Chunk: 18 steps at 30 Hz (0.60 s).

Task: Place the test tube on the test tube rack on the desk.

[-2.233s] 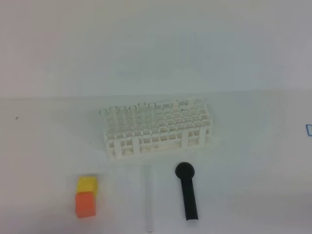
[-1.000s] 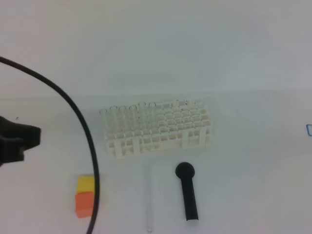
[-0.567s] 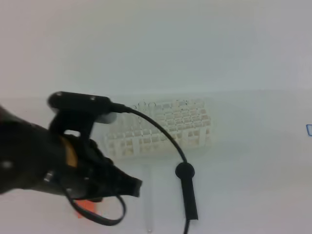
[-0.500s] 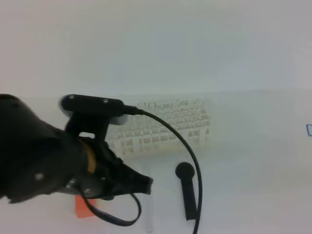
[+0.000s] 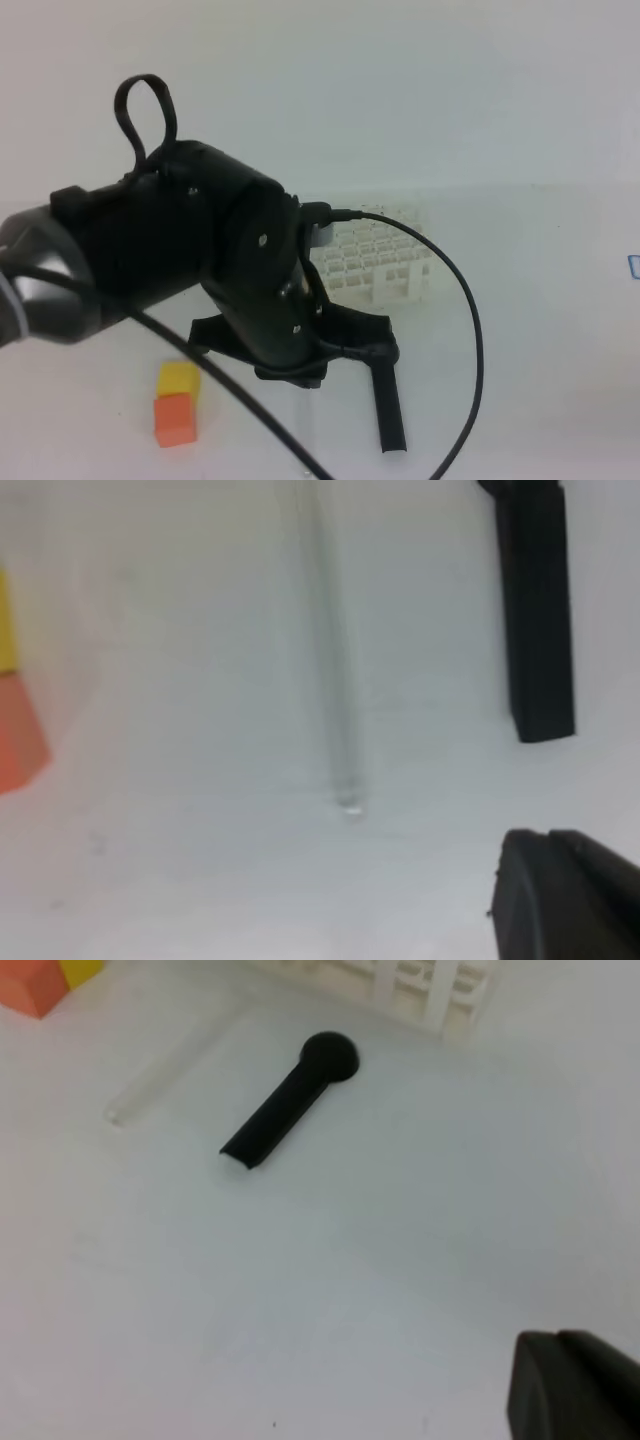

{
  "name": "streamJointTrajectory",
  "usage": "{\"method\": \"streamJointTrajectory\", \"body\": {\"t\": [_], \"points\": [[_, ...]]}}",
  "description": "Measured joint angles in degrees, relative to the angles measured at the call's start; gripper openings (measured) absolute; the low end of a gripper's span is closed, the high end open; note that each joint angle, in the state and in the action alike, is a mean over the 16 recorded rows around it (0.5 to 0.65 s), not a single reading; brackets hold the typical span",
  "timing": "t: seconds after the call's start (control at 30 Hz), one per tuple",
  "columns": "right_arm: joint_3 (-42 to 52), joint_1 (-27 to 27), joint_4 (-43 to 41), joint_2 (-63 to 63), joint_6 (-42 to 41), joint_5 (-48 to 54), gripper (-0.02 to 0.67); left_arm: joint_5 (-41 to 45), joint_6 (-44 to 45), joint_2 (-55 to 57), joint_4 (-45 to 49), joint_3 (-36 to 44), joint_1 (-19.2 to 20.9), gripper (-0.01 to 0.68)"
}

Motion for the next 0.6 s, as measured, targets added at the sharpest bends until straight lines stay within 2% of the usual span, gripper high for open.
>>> {"method": "streamJointTrajectory", "body": {"t": [0.13, 0.23, 0.6], "points": [[0.0, 0.1, 2.3, 0.0, -0.1, 2.9, -0.001, 1.8, 2.7, 3.5, -4.6, -2.2, 2.1, 0.023], [0.0, 0.2, 3.8, 0.0, -0.1, 4.4, -0.001, 3.2, 4.4, 5.9, -6.8, -3.0, 3.1, 0.063], [0.0, 1.4, 8.4, 0.0, -1.0, 7.5, -0.001, 4.1, 5.5, 13.5, -7.6, -3.2, 3.6, 0.327]]}}
